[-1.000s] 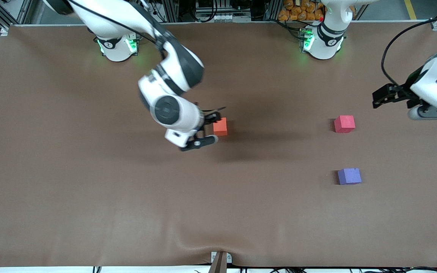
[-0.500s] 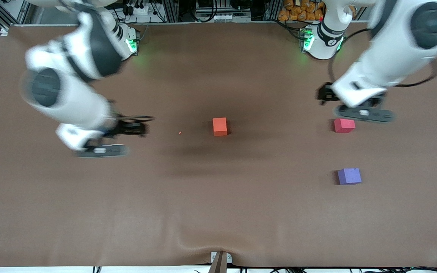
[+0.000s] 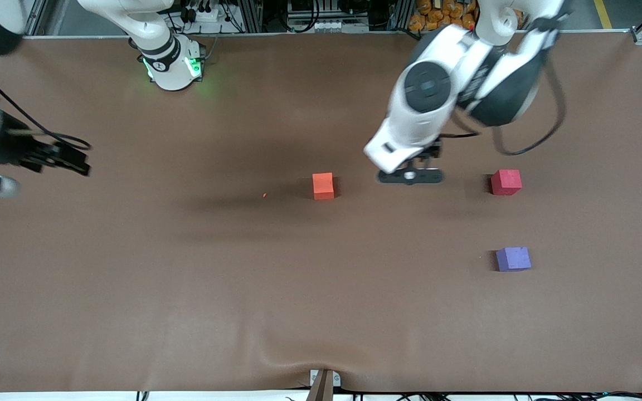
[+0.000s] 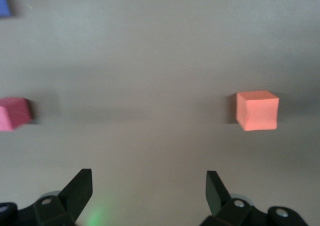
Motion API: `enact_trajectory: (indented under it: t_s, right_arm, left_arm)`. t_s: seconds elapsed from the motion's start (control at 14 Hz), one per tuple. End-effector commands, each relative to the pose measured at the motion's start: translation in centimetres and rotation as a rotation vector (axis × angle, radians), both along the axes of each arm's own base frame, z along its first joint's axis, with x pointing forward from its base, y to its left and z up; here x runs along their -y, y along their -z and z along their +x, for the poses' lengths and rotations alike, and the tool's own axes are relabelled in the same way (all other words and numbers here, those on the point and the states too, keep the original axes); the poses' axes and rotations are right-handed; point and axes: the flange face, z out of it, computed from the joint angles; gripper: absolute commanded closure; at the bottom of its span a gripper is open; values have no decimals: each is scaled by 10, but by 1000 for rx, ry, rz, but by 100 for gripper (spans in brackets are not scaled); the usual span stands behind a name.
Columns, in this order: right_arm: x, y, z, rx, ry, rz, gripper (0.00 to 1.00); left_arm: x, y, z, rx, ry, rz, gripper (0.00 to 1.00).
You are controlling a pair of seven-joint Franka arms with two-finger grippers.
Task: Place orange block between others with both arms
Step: 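Lower the left gripper onto the orange cube and grasp it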
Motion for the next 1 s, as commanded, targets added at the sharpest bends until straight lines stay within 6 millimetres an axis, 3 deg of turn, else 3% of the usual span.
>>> enact_trajectory:
  t_s: [0.0, 0.14, 0.29, 0.5, 0.64, 0.79, 0.93]
  right_arm:
    - [0, -9, -29, -27, -15, -14, 0]
    - [4, -16, -35, -22, -31, -14, 0]
    - [23, -17, -36, -25, -57, -9, 0]
    - [22, -19, -37, -21, -71, -6, 0]
    - [23, -21, -38, -17, -74, -14, 0]
    - [27, -22, -37, -7, -67, -23, 0]
    - [29, -10, -34, -6, -66, -51, 0]
  left_arm:
    - [37, 31, -3, 30, -84, 13, 0]
    - [64, 66, -9, 44, -92, -3, 0]
    - [82, 98, -11, 57, -133, -21, 0]
    - [115, 147, -29, 61, -120, -41, 0]
    - [127, 176, -30, 86, -189, -59, 0]
    - [134, 193, -33, 94, -189, -75, 0]
    - [140, 202, -32, 105, -186, -99, 0]
